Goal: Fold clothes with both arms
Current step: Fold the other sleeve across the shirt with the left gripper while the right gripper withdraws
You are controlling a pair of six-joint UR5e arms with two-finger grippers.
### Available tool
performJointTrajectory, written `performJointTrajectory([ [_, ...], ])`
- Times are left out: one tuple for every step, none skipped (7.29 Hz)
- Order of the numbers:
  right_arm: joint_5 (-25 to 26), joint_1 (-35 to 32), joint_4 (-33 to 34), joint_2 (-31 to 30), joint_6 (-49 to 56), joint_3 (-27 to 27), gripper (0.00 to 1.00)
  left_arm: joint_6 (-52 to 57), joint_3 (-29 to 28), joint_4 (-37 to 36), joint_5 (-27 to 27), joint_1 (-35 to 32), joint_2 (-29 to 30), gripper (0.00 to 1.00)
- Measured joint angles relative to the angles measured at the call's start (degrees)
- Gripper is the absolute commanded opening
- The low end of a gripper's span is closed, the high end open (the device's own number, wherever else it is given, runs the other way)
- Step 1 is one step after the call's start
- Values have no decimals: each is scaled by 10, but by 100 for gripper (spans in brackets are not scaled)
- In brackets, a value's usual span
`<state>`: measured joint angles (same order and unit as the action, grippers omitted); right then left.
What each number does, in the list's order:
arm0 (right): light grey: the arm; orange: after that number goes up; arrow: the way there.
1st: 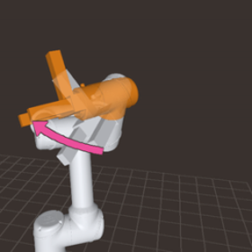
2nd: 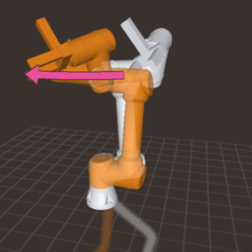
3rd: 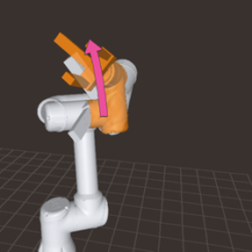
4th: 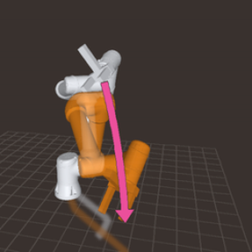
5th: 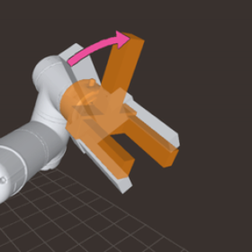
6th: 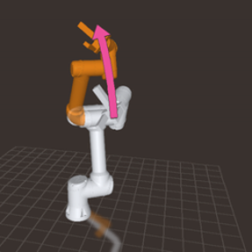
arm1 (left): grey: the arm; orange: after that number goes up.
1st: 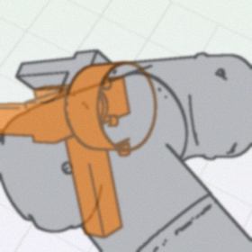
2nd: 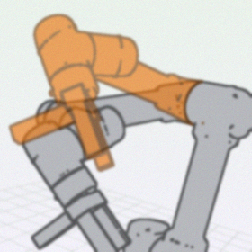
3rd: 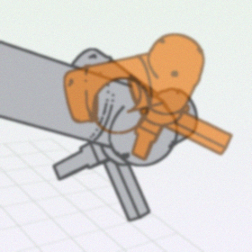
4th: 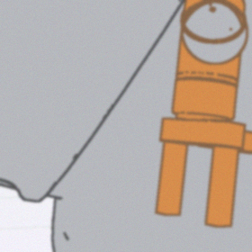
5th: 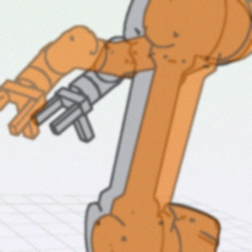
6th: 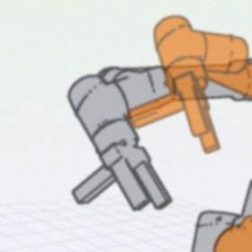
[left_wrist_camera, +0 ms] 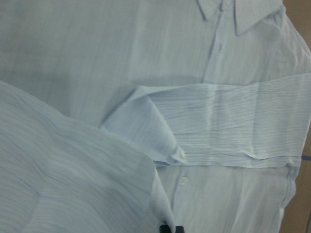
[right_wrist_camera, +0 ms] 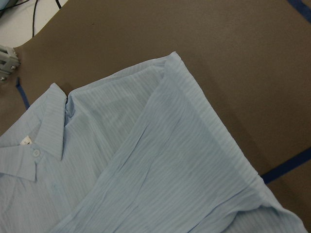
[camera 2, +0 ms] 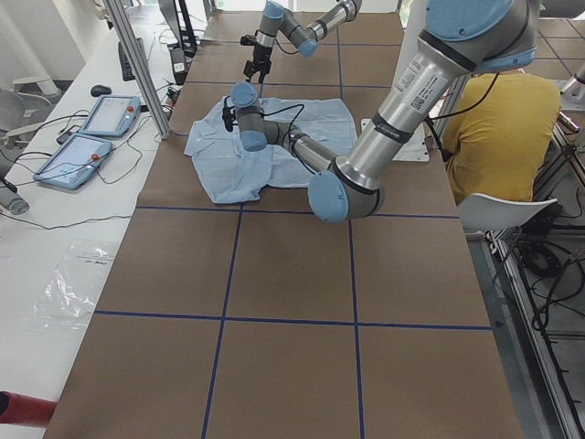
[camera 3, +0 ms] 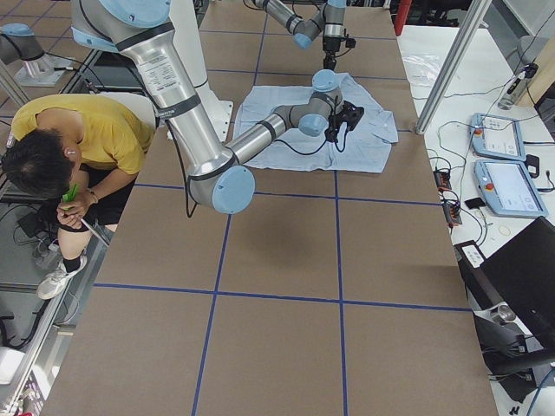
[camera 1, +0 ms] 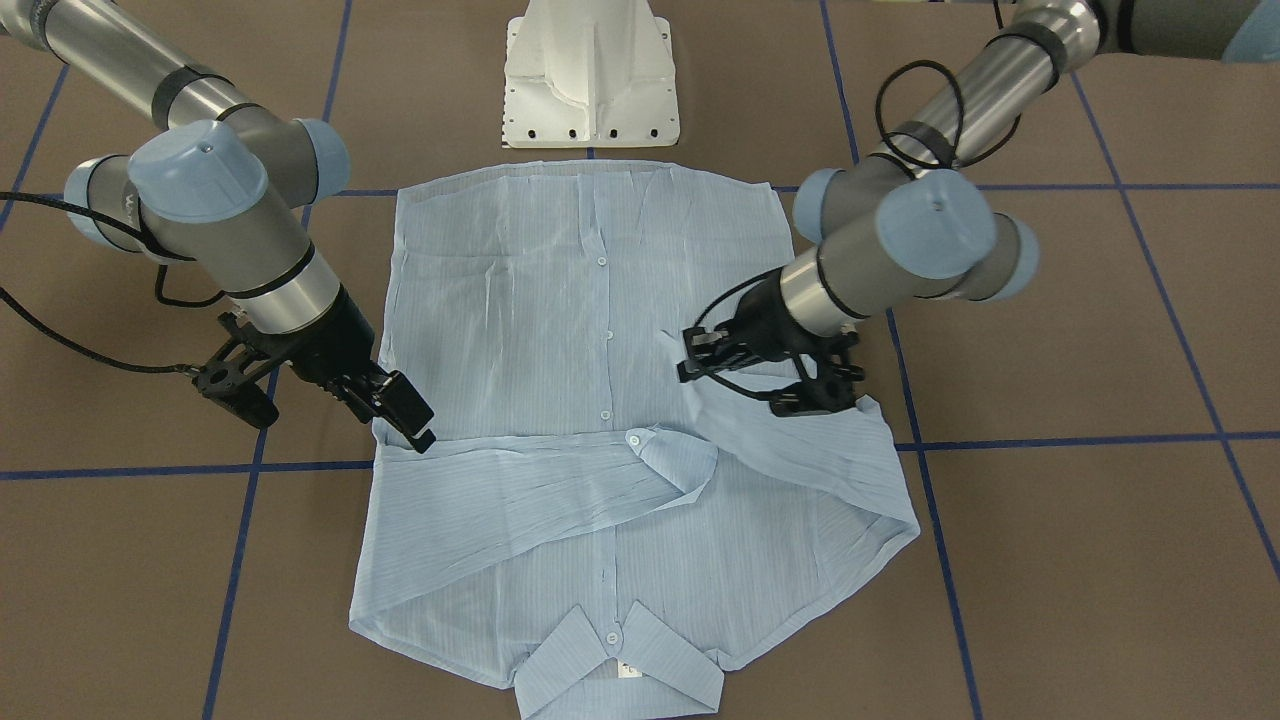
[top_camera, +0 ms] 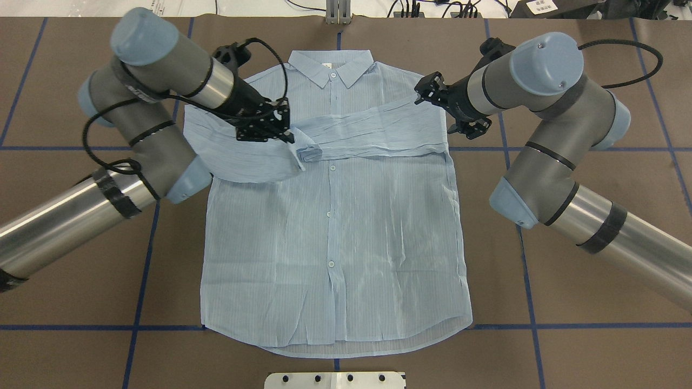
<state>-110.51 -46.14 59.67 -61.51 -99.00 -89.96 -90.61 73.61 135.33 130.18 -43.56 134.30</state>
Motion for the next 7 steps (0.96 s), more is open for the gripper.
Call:
performJointTrajectory([
  [-3, -6, -1, -14, 21, 0, 100, -23, -47, 4, -50, 29, 60, 0],
  [-5, -10, -2, -25, 35, 0, 100, -33, -86, 13, -84, 47, 101, 81],
  [-5, -12, -2, -34, 42, 0, 100, -36, -111, 29, -104, 58, 124, 95],
  [-4, -12, -3, -43, 44, 0, 100, -37, -123, 43, -112, 63, 135, 99],
  [-3, -12, -3, -49, 43, -1, 100, -40, -123, 50, -116, 65, 140, 99],
  [0, -8, -3, -54, 40, -6, 100, -51, -109, 53, -117, 65, 139, 99],
  [3, 7, -2, -67, 33, -23, 100, -65, -75, 52, -117, 65, 126, 99],
])
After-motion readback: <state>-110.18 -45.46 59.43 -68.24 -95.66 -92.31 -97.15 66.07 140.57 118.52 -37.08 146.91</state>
